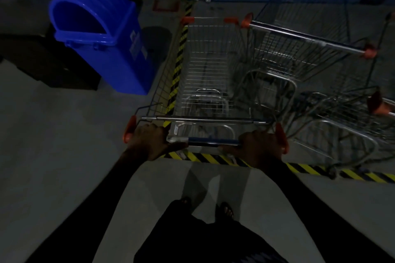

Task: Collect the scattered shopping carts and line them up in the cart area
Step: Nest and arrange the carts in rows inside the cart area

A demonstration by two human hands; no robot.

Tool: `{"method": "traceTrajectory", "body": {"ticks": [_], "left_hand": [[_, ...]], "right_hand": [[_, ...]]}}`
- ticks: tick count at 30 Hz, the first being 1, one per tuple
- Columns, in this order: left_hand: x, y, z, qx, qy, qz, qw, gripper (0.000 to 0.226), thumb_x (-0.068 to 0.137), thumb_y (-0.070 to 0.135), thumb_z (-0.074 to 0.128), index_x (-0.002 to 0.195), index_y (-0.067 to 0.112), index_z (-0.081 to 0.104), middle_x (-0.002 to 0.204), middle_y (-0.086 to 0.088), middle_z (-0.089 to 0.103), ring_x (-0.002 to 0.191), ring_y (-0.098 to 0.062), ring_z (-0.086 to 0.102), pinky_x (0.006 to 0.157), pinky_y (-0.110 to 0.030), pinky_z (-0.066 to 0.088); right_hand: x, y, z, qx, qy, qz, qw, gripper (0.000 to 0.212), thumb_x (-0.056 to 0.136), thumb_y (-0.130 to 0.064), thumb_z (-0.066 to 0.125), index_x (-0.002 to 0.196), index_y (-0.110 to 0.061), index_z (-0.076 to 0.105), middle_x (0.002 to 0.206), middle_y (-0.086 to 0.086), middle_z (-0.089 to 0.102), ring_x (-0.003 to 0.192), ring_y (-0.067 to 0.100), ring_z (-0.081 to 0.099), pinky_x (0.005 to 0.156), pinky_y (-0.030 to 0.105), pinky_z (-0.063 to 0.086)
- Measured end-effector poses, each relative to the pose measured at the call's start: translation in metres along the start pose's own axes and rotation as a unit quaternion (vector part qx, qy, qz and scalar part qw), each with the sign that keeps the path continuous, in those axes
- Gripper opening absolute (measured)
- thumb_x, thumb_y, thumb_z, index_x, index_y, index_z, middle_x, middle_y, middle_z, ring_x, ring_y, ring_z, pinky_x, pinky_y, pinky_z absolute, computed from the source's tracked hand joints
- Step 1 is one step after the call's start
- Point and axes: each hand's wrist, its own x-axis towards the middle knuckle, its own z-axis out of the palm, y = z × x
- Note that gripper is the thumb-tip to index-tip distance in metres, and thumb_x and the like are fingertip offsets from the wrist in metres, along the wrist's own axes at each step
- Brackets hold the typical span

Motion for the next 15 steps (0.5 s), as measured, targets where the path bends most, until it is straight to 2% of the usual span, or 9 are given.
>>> {"method": "traceTrajectory", "body": {"ticks": [2,4,5,7,9,10,12,14,15], "left_hand": [[0.007,-0.009,0.003,-0.011,0.006,0.016,1.0,0.09,0.063,0.11,0.012,0.076,0.033,0.057,0.085,0.0,0.073,0.097,-0.024,0.072,0.111,-0.049,0.032],[0.019,-0.022,0.005,-0.02,0.02,0.038,0.999,0.101,0.054,0.112,-0.003,0.066,0.028,0.052,0.073,0.001,0.066,0.086,-0.025,0.073,0.085,-0.04,0.043],[0.025,-0.027,0.005,-0.023,0.024,0.047,0.998,0.101,0.053,0.112,-0.005,0.063,0.028,0.05,0.069,0.003,0.062,0.084,-0.025,0.073,0.081,-0.038,0.045],[0.041,-0.034,0.002,-0.021,0.024,0.046,0.998,0.099,0.058,0.111,0.002,0.063,0.028,0.054,0.074,0.004,0.065,0.092,-0.024,0.073,0.097,-0.043,0.048],[0.059,-0.038,-0.002,-0.002,0.024,0.032,0.999,0.095,0.065,0.111,0.012,0.074,0.031,0.063,0.097,0.003,0.076,0.11,-0.024,0.07,0.12,-0.055,0.028],[0.069,-0.041,-0.004,-0.01,0.017,0.029,0.999,0.095,0.066,0.111,0.014,0.078,0.033,0.066,0.103,0.002,0.076,0.112,-0.024,0.069,0.121,-0.056,0.023],[0.093,-0.049,-0.005,-0.053,0.001,0.046,0.998,0.097,0.063,0.112,0.011,0.066,0.028,0.059,0.087,-0.001,0.074,0.096,-0.025,0.07,0.113,-0.055,0.039],[0.114,-0.053,-0.009,-0.079,-0.007,0.052,0.996,0.095,0.061,0.114,0.011,0.06,0.028,0.052,0.074,0.005,0.065,0.092,-0.025,0.07,0.108,-0.057,0.043],[0.122,-0.054,-0.013,-0.073,-0.012,0.045,0.996,0.097,0.059,0.114,0.01,0.062,0.028,0.054,0.081,0.005,0.068,0.099,-0.025,0.07,0.113,-0.061,0.036]], "right_hand": [[0.009,-0.003,0.004,0.028,-0.007,-0.009,1.0,0.089,0.072,-0.104,0.015,0.062,-0.026,0.055,0.069,-0.001,0.068,0.07,0.018,0.069,0.074,0.032,0.05],[0.017,-0.01,0.0,0.039,-0.013,-0.011,0.999,0.091,0.072,-0.104,0.012,0.06,-0.025,0.055,0.065,-0.001,0.065,0.068,0.017,0.067,0.075,0.032,0.052],[0.021,-0.012,-0.005,0.037,-0.007,-0.014,0.999,0.092,0.073,-0.103,0.012,0.06,-0.024,0.056,0.063,-0.003,0.062,0.067,0.015,0.066,0.079,0.034,0.052],[0.037,-0.016,-0.015,0.045,0.02,-0.015,0.999,0.094,0.071,-0.104,0.003,0.054,-0.023,0.048,0.052,-0.006,0.049,0.058,0.014,0.058,0.077,0.035,0.048],[0.06,-0.015,-0.021,0.088,-0.003,-0.01,0.996,0.098,0.059,-0.108,-0.006,0.051,-0.024,0.044,0.048,-0.007,0.042,0.054,0.015,0.051,0.072,0.035,0.045],[0.075,-0.011,-0.021,0.097,-0.025,-0.002,0.995,0.099,0.057,-0.109,-0.004,0.051,-0.024,0.047,0.049,-0.007,0.044,0.056,0.015,0.052,0.078,0.038,0.046],[0.105,-0.002,-0.015,0.087,-0.029,0.015,0.996,0.1,0.059,-0.111,0.001,0.052,-0.025,0.053,0.05,-0.009,0.05,0.056,0.011,0.051,0.096,0.048,0.046],[0.128,0.005,-0.009,0.071,-0.021,0.022,0.997,0.097,0.057,-0.112,0.0,0.053,-0.03,0.051,0.052,-0.009,0.049,0.053,0.007,0.043,0.096,0.055,0.051],[0.138,0.008,-0.006,0.061,-0.03,0.026,0.997,0.098,0.055,-0.113,-0.002,0.056,-0.031,0.052,0.053,-0.009,0.049,0.053,0.007,0.041,0.09,0.052,0.053]]}}
